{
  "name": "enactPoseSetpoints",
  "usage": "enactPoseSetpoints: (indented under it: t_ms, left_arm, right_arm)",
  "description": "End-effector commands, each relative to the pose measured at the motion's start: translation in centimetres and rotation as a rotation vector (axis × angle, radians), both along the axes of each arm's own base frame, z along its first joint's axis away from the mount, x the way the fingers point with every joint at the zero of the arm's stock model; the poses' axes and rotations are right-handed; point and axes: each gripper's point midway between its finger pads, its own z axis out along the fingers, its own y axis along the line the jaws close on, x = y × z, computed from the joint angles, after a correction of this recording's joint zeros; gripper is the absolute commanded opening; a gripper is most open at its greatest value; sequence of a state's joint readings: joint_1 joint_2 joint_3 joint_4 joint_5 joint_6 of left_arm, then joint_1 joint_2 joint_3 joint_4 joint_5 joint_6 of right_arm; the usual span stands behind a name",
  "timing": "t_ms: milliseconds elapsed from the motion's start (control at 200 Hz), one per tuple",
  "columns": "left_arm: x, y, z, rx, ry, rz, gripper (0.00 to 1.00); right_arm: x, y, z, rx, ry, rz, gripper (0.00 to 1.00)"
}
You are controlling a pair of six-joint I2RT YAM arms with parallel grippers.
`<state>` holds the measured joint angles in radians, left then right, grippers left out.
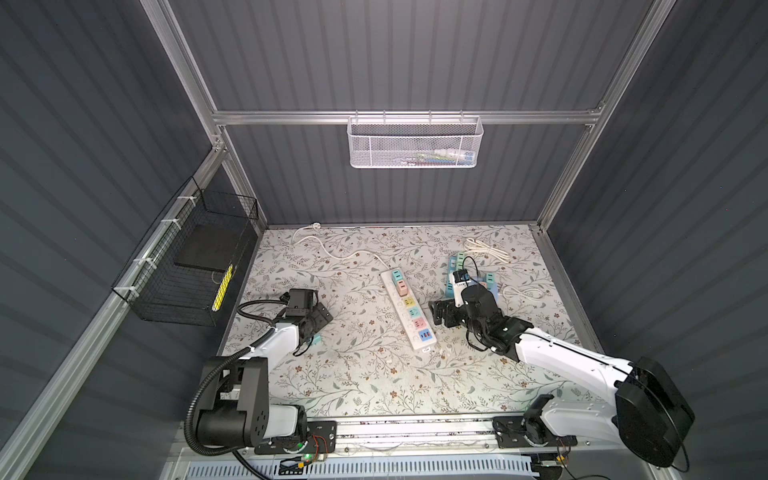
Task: Insert the plug
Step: 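Lower the left gripper and grasp the small teal adapter on the table, then lift the small teal adapter with the left gripper toward the white strip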
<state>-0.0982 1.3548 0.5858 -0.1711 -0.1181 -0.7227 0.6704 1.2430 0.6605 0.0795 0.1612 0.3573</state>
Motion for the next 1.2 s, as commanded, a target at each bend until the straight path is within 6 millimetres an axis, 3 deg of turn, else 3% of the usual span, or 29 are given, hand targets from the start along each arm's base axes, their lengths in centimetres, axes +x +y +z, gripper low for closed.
enactPoseSetpoints:
  t_ms: [0,300,495,735,951,1196]
  left_arm:
    - [-1.8,-1.4,-0.8,-0.053,0.052,-0.027,0.94]
    - [-4.2,-4.4,-0.5,-0.052,0.079,-0.088,0.93]
    - [-5.1,-6.2,-0.3,-0.077,0.071,-0.119,0.87]
    - [-4.5,-5.9,0.6,0.089,0.133,-0.258,0.78]
    - [-3.9,-8.1,0.3,0.255,0.215,-0.419,0.79]
    - [-3.6,-11.3,1.2,0.182,0.177,-0.500,0.76]
  right_arm:
    - [-0.1,-0.2,0.4,0.008,-0.015,-0.010,0.97]
    - [-0.1,-0.1,0.1,0.008,-0.004,-0.005,0.97]
    - [-0.1,0.1,0.0,0.010,0.000,0.000,0.98]
    - [-0.2,0.5,-0.2,0.020,0.012,0.015,0.97]
    - [-0.2,0.5,-0.2,0.018,0.013,0.016,0.96]
    - [-0.2,0.5,-0.2,0.016,0.014,0.019,0.96]
